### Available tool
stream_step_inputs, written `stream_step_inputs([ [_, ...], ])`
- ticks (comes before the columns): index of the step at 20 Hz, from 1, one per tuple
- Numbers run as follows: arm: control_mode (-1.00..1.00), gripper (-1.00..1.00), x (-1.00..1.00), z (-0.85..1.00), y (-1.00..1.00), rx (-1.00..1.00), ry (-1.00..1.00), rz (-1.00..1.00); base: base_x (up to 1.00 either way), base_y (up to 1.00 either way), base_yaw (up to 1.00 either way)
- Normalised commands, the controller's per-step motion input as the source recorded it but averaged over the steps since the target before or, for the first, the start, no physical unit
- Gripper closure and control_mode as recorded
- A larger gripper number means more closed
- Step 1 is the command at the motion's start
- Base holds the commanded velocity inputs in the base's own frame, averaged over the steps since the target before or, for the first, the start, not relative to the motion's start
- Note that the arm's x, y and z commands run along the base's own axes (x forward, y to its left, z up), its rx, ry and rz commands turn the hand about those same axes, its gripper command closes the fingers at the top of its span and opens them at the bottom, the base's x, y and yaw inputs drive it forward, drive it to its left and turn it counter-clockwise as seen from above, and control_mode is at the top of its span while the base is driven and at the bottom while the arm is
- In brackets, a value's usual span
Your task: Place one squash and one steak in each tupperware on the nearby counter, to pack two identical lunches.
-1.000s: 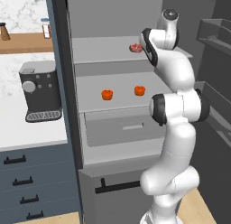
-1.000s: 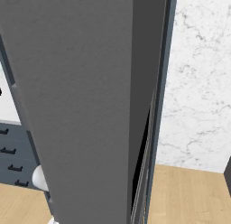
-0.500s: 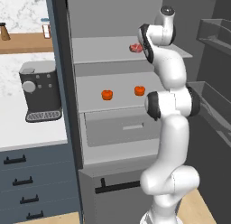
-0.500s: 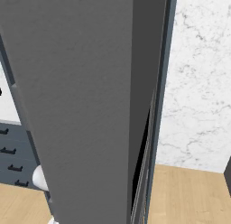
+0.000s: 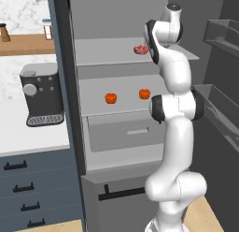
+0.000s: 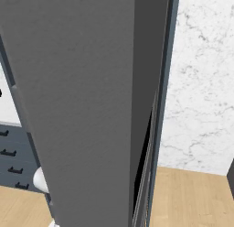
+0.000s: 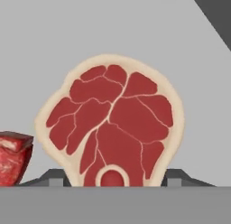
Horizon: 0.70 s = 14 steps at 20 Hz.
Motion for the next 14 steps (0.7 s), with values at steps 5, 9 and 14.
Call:
stream_step_inputs([
  [5,-1.00,1.00,-0.21,-0.33,0.07,0.00,-0.01,0.00,0.00,0.00,0.00],
  [9,-1.00,1.00,-0.42,-0.17,0.17,0.00,-0.21,0.00,0.00,0.00,0.00],
  [14,-1.00,1.00,-0.49,-0.08,0.12,0.00,-0.40,-0.08,0.00,0.00,0.00],
])
